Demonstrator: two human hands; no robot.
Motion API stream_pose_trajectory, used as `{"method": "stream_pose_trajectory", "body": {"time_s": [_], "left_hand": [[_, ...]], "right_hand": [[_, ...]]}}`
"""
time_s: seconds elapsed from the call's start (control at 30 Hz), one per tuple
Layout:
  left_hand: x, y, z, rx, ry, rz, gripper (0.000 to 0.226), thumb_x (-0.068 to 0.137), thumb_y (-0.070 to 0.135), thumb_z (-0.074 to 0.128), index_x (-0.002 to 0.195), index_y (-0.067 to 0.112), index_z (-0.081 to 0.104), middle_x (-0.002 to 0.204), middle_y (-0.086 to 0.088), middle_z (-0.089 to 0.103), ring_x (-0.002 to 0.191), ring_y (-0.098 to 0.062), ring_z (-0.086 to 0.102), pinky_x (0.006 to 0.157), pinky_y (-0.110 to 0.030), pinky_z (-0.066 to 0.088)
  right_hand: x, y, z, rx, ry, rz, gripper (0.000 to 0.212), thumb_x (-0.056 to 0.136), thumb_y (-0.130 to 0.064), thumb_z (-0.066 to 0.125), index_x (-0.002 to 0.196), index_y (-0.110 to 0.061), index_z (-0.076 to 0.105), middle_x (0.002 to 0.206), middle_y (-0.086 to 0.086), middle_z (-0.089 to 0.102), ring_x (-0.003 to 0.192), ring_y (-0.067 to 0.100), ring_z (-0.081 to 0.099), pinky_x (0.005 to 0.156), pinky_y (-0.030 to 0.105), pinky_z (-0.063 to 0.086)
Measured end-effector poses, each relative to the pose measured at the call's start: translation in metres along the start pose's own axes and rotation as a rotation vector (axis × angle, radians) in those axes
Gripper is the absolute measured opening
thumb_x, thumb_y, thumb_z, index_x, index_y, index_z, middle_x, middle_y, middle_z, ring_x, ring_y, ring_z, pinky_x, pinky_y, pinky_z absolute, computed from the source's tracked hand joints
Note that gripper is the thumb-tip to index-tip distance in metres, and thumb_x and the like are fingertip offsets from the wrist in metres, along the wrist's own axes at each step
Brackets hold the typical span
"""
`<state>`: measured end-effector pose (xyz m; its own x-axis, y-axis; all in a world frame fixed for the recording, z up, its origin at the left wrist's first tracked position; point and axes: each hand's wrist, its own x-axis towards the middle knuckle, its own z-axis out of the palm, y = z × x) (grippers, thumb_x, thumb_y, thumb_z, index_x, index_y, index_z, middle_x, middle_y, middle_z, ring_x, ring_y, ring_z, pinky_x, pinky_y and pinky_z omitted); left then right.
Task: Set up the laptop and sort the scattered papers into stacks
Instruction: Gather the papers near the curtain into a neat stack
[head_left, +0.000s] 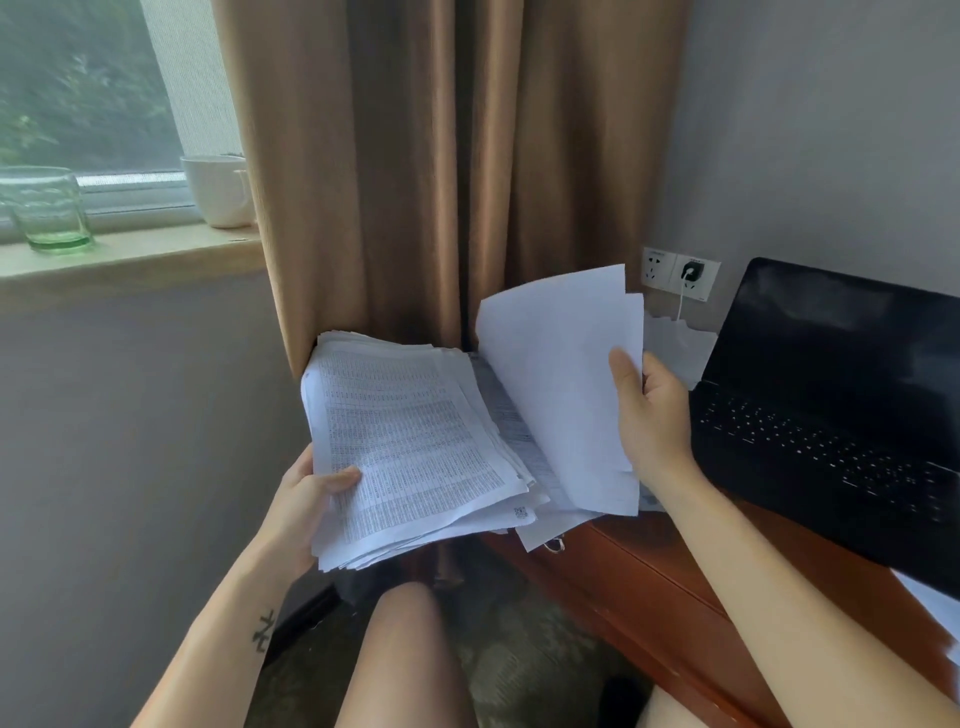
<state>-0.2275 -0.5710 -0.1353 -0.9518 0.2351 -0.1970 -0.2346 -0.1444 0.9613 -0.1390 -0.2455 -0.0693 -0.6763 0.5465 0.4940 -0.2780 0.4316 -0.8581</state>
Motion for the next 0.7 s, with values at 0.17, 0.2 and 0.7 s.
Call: {"method": "stream_pose_trajectory", "body": {"time_s": [0.17,0.2,0.7], "left_hand": [[0.003,0.01,0.007,-0.025,-0.019,0.016,0.046,0.099,-0.005,0.056,0.128,0.03,0.063,0.121,-0.007,0.074,0.106,-0.034,0.073,0.083,-0.051,0.06],[0.004,0.013,0.008,-0.025,-0.024,0.025,0.047,0.099,-0.005,0.056,0.13,0.03,0.063,0.122,-0.008,0.074,0.107,-0.034,0.073,0.084,-0.052,0.06],[0.034,0.072,0.074,-0.051,-0.154,0.117,0.043,0.097,-0.005,0.059,0.128,0.024,0.064,0.123,-0.007,0.074,0.111,-0.033,0.072,0.095,-0.055,0.057]], "right_hand": [[0.027,-0.022,0.014,0.057,0.056,-0.019,0.029,0.106,-0.033,0.049,0.096,-0.011,0.065,0.071,-0.014,0.06,0.063,0.002,0.049,0.059,0.015,0.042],[0.032,-0.023,0.015,0.066,0.066,-0.018,0.027,0.107,-0.033,0.049,0.101,-0.013,0.067,0.075,-0.017,0.063,0.066,0.001,0.053,0.062,0.015,0.044],[0.107,-0.061,-0.026,-0.013,0.255,-0.194,0.045,0.108,-0.035,0.043,0.096,0.008,0.051,0.095,0.032,0.055,0.074,0.026,0.049,0.07,0.034,0.041]]}}
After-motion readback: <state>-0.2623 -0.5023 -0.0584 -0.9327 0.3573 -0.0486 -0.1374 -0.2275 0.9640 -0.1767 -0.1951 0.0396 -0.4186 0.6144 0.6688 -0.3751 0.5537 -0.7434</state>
